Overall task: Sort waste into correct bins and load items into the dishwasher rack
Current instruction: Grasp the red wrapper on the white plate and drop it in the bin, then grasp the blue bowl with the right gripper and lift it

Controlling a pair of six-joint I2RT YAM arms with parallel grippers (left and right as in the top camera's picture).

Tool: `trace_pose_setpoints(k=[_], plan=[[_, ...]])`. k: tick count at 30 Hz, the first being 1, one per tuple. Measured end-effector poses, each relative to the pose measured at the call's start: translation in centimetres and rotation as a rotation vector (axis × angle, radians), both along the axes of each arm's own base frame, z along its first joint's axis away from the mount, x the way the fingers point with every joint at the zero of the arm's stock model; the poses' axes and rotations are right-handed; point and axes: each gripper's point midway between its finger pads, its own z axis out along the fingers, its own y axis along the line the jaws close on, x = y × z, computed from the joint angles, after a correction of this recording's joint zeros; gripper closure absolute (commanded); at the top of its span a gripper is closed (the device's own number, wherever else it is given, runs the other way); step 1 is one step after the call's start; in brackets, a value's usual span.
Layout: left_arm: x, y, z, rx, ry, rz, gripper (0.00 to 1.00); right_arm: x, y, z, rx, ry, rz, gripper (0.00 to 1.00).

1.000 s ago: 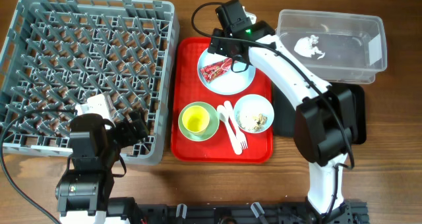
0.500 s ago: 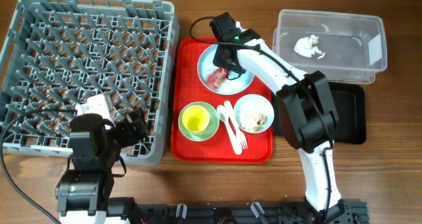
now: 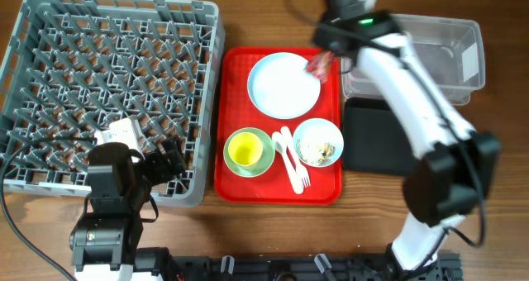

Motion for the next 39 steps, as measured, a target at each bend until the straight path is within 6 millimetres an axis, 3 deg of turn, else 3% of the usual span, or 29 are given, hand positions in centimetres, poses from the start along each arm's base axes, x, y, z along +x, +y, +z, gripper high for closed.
trace_pose_setpoints(k=[3,6,9,11,13,17,19,20,23,26,30,34,36,39], plan=[[0.0,0.0,0.0,0.000,0.000,0.000,0.00,0.5,-6.1,1.3,-0.010,-0.014,-0.126,0.95],[0.0,0.0,0.0,0.000,0.000,0.000,0.00,0.3,-12.0,0.4,-0.029,0.017,-0.244,0.68],[0.0,0.0,0.0,0.000,0.000,0.000,0.00,0.1,-14.3,0.2,-0.034,0.025,-0.286,0.20],[0.0,0.0,0.0,0.000,0.000,0.000,0.00,0.0,-15.3,0.2,-0.038,0.026,-0.301,0.07],[0.0,0.0,0.0,0.000,0.000,0.000,0.00,0.0,-15.5,0.1,-0.060,0.035,-0.266,0.02],[0.0,0.0,0.0,0.000,0.000,0.000,0.00,-1.6,-14.3,-0.4,-0.070,0.114,-0.117,0.02],[0.0,0.0,0.0,0.000,0.000,0.000,0.00,-3.2,-13.6,0.8,-0.065,0.136,-0.050,0.02],[0.0,0.0,0.0,0.000,0.000,0.000,0.00,-4.6,-13.2,2.7,-0.054,0.123,-0.030,0.03],[0.0,0.0,0.0,0.000,0.000,0.000,0.00,-10.4,-12.4,5.4,-0.043,0.194,0.031,0.04],[0.0,0.0,0.0,0.000,0.000,0.000,0.00,-13.0,-10.9,7.1,-0.031,0.158,0.108,0.05],[0.0,0.0,0.0,0.000,0.001,0.000,0.00,-16.9,-7.0,5.6,0.009,0.116,0.271,0.05],[0.0,0.0,0.0,0.000,0.002,0.000,0.00,-18.9,-2.5,4.6,-0.003,0.050,0.467,0.11],[0.0,0.0,0.0,0.000,0.003,0.000,0.00,-19.2,1.1,2.6,-0.006,0.052,0.591,0.15],[-0.1,0.0,-0.1,0.000,0.004,0.000,0.00,-19.6,4.4,-0.6,0.000,0.115,0.680,0.21]])
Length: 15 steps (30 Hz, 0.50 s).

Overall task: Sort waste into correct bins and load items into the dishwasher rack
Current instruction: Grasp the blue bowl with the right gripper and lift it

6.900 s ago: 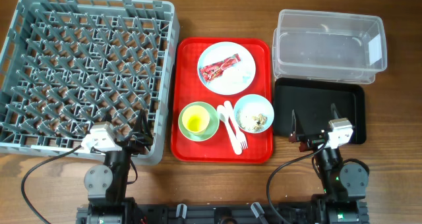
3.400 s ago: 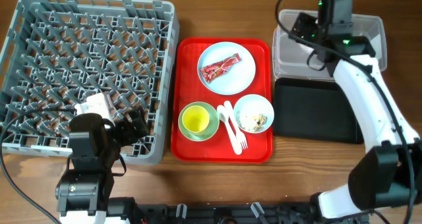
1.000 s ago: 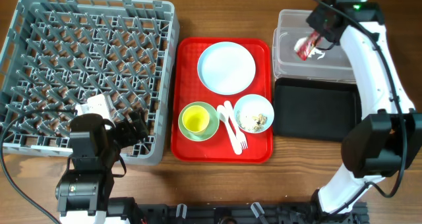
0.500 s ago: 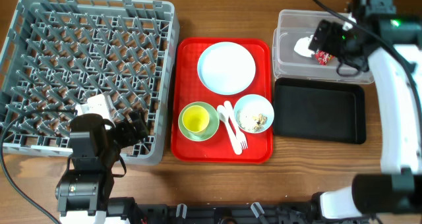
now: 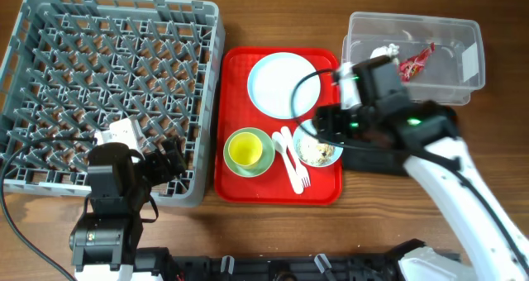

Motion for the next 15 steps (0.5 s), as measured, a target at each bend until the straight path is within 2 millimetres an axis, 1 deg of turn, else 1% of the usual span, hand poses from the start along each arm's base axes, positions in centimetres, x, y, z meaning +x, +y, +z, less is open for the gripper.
trace_pose_setpoints(k=[2,3,5,7,8,11,13,15], plan=[[0.0,0.0,0.0,0.000,0.000,0.000,0.00,0.0,1.7,-1.8,-0.010,0.045,0.022,0.22],[0.0,0.0,0.0,0.000,0.000,0.000,0.00,0.0,2.7,-3.2,-0.021,0.079,0.032,0.25],[0.0,0.0,0.0,0.000,0.000,0.000,0.00,0.0,4.0,-5.8,-0.045,0.143,0.034,0.27],[0.0,0.0,0.0,0.000,0.000,0.000,0.00,0.2,4.9,-7.9,-0.059,0.182,0.024,0.33],[0.0,0.0,0.0,0.000,0.000,0.000,0.00,0.3,5.4,-9.6,-0.071,0.217,0.010,0.37],[0.0,0.0,0.0,0.000,0.000,0.000,0.00,0.5,5.7,-12.0,-0.084,0.266,-0.033,0.50],[0.0,0.0,0.0,0.000,0.000,0.000,0.00,0.6,5.7,-13.7,-0.092,0.304,-0.076,0.63],[0.0,0.0,0.0,0.000,0.001,0.000,0.00,0.8,5.8,-14.7,-0.095,0.323,-0.105,0.69]])
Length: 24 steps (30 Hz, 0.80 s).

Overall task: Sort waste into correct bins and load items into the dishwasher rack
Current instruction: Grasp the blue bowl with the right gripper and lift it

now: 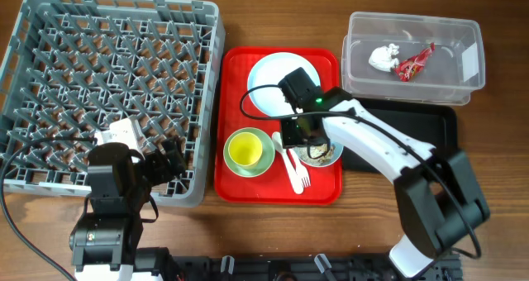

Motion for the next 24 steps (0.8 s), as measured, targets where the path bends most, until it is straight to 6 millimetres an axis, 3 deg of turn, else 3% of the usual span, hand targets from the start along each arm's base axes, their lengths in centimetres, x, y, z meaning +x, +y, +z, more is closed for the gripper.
trace_pose_setpoints(k=[2,6,14,19,20,22,24], plan=[[0.0,0.0,0.0,0.000,0.000,0.000,0.00,-0.2,-0.2,-1.1,-0.014,0.032,-0.039,0.73],[-0.1,0.0,-0.1,0.000,0.003,0.000,0.00,-0.3,-0.4,-1.3,-0.025,0.046,-0.099,0.96],[-0.1,0.0,-0.2,0.000,0.008,0.000,0.00,-0.6,-1.0,0.2,-0.060,0.056,-0.120,0.96],[-0.1,0.0,-0.1,0.000,0.008,0.000,0.00,0.4,-2.1,4.3,-0.020,-0.025,-0.157,0.96],[-0.1,0.0,-0.1,0.000,0.008,0.000,0.00,1.3,-3.1,6.6,0.016,-0.082,-0.196,0.96],[-0.1,0.0,-0.1,0.000,0.008,0.000,0.00,2.3,-4.8,8.9,0.057,-0.133,-0.252,0.96],[-0.1,0.0,-0.1,0.000,0.008,0.000,0.00,3.1,-6.3,10.0,0.095,-0.145,-0.305,0.96]])
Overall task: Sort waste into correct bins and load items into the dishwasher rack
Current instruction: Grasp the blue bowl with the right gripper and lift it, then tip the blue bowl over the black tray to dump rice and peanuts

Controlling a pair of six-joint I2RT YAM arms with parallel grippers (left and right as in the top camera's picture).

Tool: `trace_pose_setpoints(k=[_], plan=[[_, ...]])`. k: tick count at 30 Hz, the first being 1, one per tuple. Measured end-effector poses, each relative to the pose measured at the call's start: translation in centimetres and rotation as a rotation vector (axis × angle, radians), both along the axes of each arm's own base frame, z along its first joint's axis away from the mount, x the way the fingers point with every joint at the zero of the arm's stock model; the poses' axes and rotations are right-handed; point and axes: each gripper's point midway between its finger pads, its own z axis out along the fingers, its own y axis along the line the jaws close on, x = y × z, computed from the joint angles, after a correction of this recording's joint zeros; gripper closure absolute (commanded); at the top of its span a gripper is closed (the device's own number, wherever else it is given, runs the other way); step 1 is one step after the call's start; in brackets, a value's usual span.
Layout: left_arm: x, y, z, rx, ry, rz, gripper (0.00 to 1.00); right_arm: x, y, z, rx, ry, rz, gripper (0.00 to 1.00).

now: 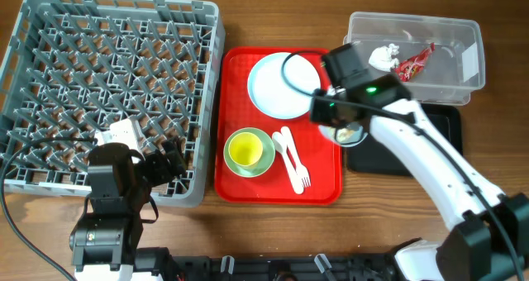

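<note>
My right gripper is shut on the rim of a small white bowl with food scraps. It holds the bowl over the right edge of the red tray, beside the black bin. On the tray lie a white plate, a yellow-green cup and a white fork and spoon. The grey dishwasher rack stands at the left. My left gripper rests at the rack's front edge; its jaws are too dark to read.
A clear plastic bin at the back right holds a red wrapper and a crumpled white tissue. The black bin lies just in front of it. Bare wooden table surrounds the tray.
The bowl stood on the tray beside the fork with my right gripper at it. Now it is in the gripper, up and to the right at the tray's edge. The left arm is unchanged.
My right gripper first held the red wrapper near the tray's far right corner. Then the wrapper lay in the clear bin and the gripper was near the bowl. Then the gripper was on the bowl, which now hangs by the black bin.
</note>
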Motion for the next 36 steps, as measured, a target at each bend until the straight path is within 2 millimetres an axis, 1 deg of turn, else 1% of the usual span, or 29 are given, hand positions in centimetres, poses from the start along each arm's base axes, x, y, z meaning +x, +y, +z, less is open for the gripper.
trace_pose_setpoints(k=[2,5,6,8,12,14,16,18,22,28,32,36], plan=[[0.0,0.0,0.0,0.000,0.000,0.000,0.00,0.6,-1.3,0.4,0.051,0.010,-0.048,0.96],[-0.1,0.0,0.0,0.000,0.003,0.000,0.00,2.2,-3.3,0.8,0.149,0.001,-0.120,0.96],[-0.1,0.0,-0.1,0.000,0.006,0.000,0.00,2.5,-4.0,0.5,0.186,0.004,-0.142,0.96],[-0.1,0.0,-0.1,0.000,0.008,0.000,0.00,2.2,-5.2,-0.7,0.238,0.030,-0.175,0.96],[-0.2,0.0,-0.2,0.000,0.010,0.000,0.00,1.8,-6.6,-2.7,0.385,0.044,-0.203,0.96],[-0.2,0.0,-0.2,0.000,0.010,0.000,0.00,2.2,-7.0,-3.1,0.464,0.005,-0.203,0.96],[-0.2,0.0,-0.2,0.000,0.010,0.000,0.00,1.7,-7.9,-3.9,0.567,-0.010,-0.218,0.96],[-0.2,0.0,-0.2,0.000,0.010,0.000,0.00,1.3,-8.6,-4.1,0.657,-0.032,-0.226,0.95],[-0.2,0.0,-0.2,0.000,0.010,0.000,0.00,0.5,-10.2,-3.4,0.804,-0.065,-0.240,0.96],[-0.2,0.0,-0.2,0.000,0.010,0.000,0.00,0.7,-11.7,0.7,1.017,-0.200,-0.162,0.96],[-0.2,0.0,-0.2,0.000,0.010,0.000,0.00,0.2,-12.9,2.5,1.119,-0.242,-0.149,0.96],[-0.2,0.0,-0.2,0.000,0.010,0.000,0.00,-0.4,-13.2,3.9,1.194,-0.263,-0.116,0.96]])
